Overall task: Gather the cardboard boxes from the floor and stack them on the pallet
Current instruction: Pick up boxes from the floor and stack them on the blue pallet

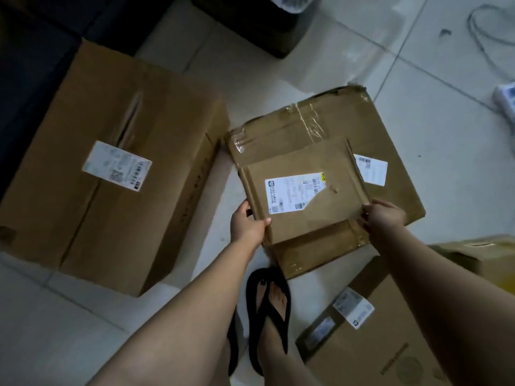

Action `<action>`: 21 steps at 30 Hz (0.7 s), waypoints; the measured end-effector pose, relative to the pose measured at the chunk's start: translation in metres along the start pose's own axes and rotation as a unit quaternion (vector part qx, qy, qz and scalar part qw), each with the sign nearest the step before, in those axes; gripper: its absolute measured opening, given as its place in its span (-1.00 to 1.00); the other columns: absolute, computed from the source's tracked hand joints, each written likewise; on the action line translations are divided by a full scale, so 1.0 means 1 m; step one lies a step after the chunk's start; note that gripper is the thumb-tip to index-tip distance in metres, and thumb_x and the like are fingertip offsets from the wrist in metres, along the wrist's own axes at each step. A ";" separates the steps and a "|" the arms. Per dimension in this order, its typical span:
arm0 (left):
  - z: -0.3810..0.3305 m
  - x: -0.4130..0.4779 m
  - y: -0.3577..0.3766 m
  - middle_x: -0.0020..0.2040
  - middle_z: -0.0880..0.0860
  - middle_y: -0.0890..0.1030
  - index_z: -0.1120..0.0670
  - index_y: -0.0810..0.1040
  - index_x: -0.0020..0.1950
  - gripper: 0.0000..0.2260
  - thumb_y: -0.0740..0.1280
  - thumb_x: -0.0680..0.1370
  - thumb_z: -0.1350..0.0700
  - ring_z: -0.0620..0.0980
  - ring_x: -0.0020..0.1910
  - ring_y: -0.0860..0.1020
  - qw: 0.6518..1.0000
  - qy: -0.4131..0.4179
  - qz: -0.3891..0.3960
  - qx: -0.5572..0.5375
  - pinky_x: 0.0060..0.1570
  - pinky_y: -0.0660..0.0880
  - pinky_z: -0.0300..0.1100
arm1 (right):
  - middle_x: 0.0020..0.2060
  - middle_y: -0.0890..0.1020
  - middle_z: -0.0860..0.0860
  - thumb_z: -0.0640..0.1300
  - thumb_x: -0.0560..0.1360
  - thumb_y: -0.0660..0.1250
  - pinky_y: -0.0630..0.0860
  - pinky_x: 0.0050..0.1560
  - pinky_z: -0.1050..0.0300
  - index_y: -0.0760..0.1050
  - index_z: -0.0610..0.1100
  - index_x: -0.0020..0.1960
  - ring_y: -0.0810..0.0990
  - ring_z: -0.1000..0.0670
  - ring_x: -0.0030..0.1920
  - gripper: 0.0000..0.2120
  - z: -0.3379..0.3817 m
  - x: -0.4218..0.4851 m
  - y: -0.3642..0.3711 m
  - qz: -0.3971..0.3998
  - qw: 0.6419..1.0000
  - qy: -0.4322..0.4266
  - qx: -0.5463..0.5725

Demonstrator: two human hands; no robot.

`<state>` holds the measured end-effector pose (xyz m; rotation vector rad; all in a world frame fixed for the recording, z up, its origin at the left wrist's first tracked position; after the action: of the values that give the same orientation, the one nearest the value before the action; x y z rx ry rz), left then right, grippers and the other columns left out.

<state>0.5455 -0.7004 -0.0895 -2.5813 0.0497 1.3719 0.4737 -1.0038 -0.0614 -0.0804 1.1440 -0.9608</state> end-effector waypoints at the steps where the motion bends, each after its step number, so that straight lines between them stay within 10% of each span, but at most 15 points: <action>1: 0.005 0.004 0.007 0.29 0.06 0.53 0.02 0.36 0.43 -0.46 0.36 0.50 0.31 0.06 0.22 0.51 1.000 0.007 0.010 0.018 0.26 0.48 0.07 | 0.17 0.56 -0.18 -0.35 0.52 0.28 0.61 -0.02 -0.01 0.49 -0.20 0.27 0.55 -0.13 0.01 -0.68 -0.005 0.008 -0.001 -0.005 1.000 -0.003 -0.009; 5: 0.003 -0.008 0.011 0.43 0.10 0.40 0.08 0.23 0.50 -0.48 0.31 0.56 0.15 0.11 0.40 0.38 0.986 0.012 0.069 0.150 0.37 0.34 -0.08 | 0.21 0.51 -0.19 -0.19 0.54 0.28 0.49 0.26 -0.11 0.29 -0.27 0.41 0.53 -0.20 0.17 -0.53 0.007 -0.009 0.013 0.004 0.970 -0.071 -0.233; 9: -0.021 -0.043 -0.053 0.41 0.21 0.35 0.15 0.25 0.45 -0.52 0.23 0.59 0.00 0.20 0.37 0.37 0.940 0.016 0.049 0.338 0.32 0.37 -0.02 | 0.21 0.53 -0.22 -0.16 0.49 0.27 0.46 0.06 0.07 0.34 -0.25 0.37 0.51 -0.24 0.20 -0.53 0.048 -0.094 0.056 0.088 0.851 -0.167 -0.489; 15: -0.051 -0.089 -0.189 0.35 0.20 0.45 0.18 0.32 0.40 -0.57 0.23 0.58 0.03 0.17 0.29 0.46 0.945 -0.003 -0.001 0.327 0.23 0.44 -0.07 | 0.33 0.48 -0.20 -0.08 0.53 0.24 0.42 0.24 0.09 0.34 -0.19 0.42 0.45 -0.20 0.33 -0.52 0.091 -0.251 0.173 0.242 0.631 -0.316 -0.666; 21: -0.015 -0.095 -0.309 0.41 0.18 0.41 0.17 0.24 0.48 -0.51 0.21 0.60 0.02 0.15 0.34 0.43 0.952 -0.079 -0.076 0.287 0.28 0.41 -0.09 | 0.32 0.47 -0.21 -0.05 0.53 0.24 0.41 0.26 0.07 0.36 -0.22 0.37 0.45 -0.20 0.31 -0.54 0.097 -0.318 0.273 0.269 0.503 -0.397 -0.718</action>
<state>0.5448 -0.4091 0.0509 -1.9505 0.1892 1.2700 0.6909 -0.6583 0.0765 -1.3055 0.6638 0.8250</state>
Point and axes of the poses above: each hand's wrist, its own x-axis towards the middle knuckle, its own y-axis out of the palm, z = x × y, the point moved 10 cm from there along x, towards the middle knuckle
